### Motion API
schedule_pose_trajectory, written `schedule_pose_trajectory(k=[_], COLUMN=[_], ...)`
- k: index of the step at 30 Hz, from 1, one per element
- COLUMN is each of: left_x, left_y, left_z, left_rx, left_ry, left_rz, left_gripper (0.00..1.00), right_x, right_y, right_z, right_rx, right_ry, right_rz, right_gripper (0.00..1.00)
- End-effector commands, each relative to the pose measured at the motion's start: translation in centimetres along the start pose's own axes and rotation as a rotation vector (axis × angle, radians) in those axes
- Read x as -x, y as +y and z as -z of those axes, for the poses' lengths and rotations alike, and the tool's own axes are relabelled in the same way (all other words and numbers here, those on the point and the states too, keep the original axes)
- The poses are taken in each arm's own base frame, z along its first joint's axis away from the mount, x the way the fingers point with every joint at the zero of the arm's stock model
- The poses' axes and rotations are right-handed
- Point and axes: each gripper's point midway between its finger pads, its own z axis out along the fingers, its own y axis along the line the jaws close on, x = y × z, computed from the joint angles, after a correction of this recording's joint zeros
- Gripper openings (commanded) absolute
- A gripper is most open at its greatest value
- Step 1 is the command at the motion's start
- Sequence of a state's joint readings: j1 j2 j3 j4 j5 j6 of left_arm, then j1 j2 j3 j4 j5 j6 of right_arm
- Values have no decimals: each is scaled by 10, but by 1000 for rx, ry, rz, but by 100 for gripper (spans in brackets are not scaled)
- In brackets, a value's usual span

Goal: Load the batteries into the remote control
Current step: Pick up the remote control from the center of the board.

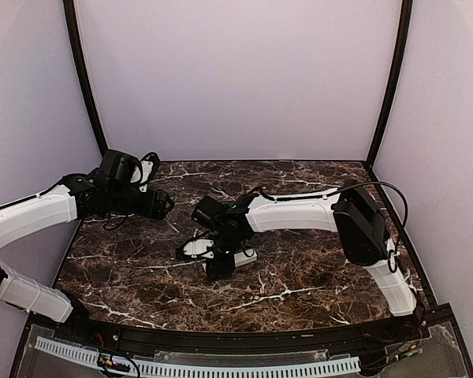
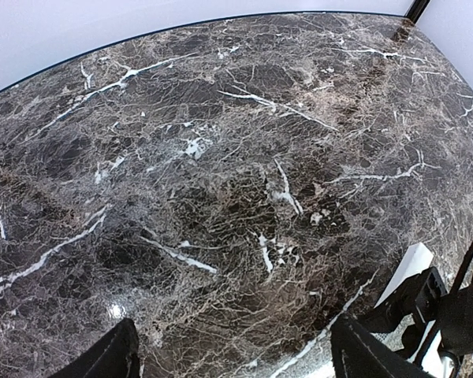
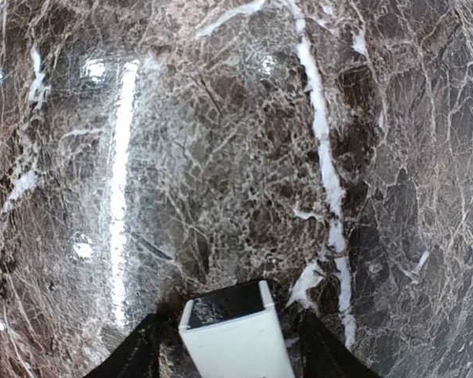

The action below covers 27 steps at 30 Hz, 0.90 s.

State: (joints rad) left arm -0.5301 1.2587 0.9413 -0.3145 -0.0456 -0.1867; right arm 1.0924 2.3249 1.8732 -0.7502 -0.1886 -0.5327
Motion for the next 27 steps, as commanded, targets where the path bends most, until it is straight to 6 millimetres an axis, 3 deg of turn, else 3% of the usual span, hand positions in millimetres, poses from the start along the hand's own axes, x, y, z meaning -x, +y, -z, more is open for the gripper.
schedule_pose_trajectory(k=[1, 4, 10, 15, 21, 27], left_x=[-7, -7, -6, -6, -2, 0], left_y=[1, 0, -2, -4, -11, -15], left_z=[-3, -3, -3, -3, 0, 2], left_rx=[-7, -9, -23, -37, -77, -100], left_ry=[18, 20, 15, 13, -15, -31], left_rz=[-15, -19, -25, -31, -40, -49], left_gripper=[83, 83, 83, 82, 81, 80], right_x=[4, 0, -9, -4, 23, 36], right_y=[2, 2, 4, 2, -7, -25], right_z=[-3, -6, -8, -1, 35, 80], right_rx=[-2, -2, 1, -5, -6, -14], right_ry=[13, 31, 68, 67, -61, -199], right_rz=[12, 9, 31, 13, -89, -191], right_gripper=[50, 38, 27, 18, 14, 11])
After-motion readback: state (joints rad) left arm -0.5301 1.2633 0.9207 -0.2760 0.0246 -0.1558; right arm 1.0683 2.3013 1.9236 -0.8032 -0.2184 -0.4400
